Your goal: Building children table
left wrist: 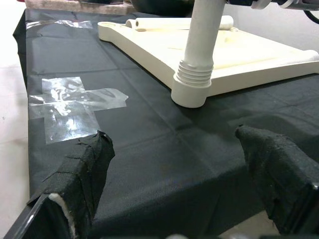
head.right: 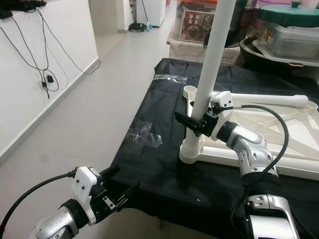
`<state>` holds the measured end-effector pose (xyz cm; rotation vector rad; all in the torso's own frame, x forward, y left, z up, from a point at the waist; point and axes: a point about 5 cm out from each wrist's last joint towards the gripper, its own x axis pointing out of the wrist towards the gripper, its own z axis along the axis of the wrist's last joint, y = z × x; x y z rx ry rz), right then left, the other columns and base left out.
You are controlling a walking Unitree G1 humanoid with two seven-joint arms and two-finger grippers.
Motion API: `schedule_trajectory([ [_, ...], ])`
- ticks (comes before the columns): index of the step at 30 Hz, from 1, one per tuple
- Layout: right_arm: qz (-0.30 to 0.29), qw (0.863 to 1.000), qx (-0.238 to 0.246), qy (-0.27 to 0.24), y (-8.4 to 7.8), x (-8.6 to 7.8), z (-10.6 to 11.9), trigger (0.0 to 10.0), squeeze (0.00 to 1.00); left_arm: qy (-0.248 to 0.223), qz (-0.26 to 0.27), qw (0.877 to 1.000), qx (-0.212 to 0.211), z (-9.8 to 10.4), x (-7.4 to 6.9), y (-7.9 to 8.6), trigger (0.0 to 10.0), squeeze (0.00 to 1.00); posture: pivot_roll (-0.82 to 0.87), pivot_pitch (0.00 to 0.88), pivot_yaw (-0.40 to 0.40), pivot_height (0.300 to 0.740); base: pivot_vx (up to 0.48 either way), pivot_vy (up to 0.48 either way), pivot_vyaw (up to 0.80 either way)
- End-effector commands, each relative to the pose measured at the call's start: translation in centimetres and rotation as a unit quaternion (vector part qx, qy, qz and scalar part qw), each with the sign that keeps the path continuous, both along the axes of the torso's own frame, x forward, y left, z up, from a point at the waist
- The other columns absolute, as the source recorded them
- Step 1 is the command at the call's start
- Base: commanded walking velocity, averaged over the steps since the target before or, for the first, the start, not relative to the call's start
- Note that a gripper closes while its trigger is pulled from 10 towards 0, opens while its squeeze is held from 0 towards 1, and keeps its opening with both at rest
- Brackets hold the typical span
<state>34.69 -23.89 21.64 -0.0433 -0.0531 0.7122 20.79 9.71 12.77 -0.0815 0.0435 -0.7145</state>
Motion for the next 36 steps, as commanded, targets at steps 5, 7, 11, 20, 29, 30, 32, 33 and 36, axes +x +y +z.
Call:
schedule_trajectory([
  [5, 0.01, 1.0, -0.007, 0.0, 0.0, 0.0, -0.2, 0.0, 0.0, 0.007, -0.005, 1.0, 0.008, -0.4, -0.2, -0.1, 10.0, 0.0, 0.06, 0.082, -0.035, 0.74, 0.0, 0.0, 0.0],
  [7, 0.012, 1.0, -0.007, 0.001, 0.1, 0.0, -0.3, 0.0, 0.0, 0.007, -0.006, 1.0, 0.008, -0.4, -0.2, -0.1, 10.0, 0.0, 0.06, 0.082, -0.035, 0.74, 0.0, 0.0, 0.0],
  [11, 0.016, 1.0, -0.005, 0.002, 0.2, -0.1, -0.5, 0.0, 0.0, 0.008, -0.006, 1.0, 0.008, -0.5, -0.2, -0.1, 10.0, 0.0, 0.06, 0.083, -0.035, 0.74, 0.0, 0.0, 0.0],
  [20, 0.027, 1.0, 0.016, 0.002, 1.1, -1.1, -1.8, 0.0, 0.0, 0.009, -0.004, 1.0, 0.008, -0.5, -0.2, -0.1, 10.0, 0.0, 0.06, 0.085, -0.033, 0.74, 0.0, 0.0, 0.0],
  [29, -0.012, 0.999, 0.036, 0.005, 1.9, -1.8, -3.4, 0.0, 0.0, 0.009, -0.006, 1.0, 0.009, -0.5, -0.1, -0.1, 10.0, 0.0, 0.06, 0.088, -0.027, 0.74, 0.0, 0.0, 0.0],
  [30, -0.027, 0.999, 0.039, 0.005, 1.9, -1.8, -3.6, 0.0, 0.0, 0.009, -0.006, 1.0, 0.01, -0.5, -0.1, -0.1, 10.0, 0.0, 0.06, 0.088, -0.027, 0.74, 0.0, 0.0, 0.0],
  [32, -0.073, 0.997, 0.03, 0.004, 2.0, -1.5, -3.9, 0.0, 0.0, 0.008, -0.006, 1.0, 0.01, -0.5, 0.0, -0.1, 10.0, 0.0, 0.06, 0.089, -0.025, 0.74, 0.0, 0.0, 0.0],
  [33, -0.073, 0.997, 0.03, 0.004, 2.0, -1.5, -3.9, 0.0, 0.0, 0.008, -0.006, 1.0, 0.01, -0.5, 0.0, -0.1, 10.0, 0.0, 0.06, 0.089, -0.025, 0.74, 0.0, 0.0, 0.0],
  [36, -0.133, 0.991, 0.029, 0.0, 2.2, -1.4, -4.3, 0.0, 0.0, 0.008, -0.006, 1.0, 0.01, -0.5, 0.0, -0.1, 10.0, 0.0, 0.06, 0.088, -0.025, 0.74, 0.0, 0.0, 0.0],
])
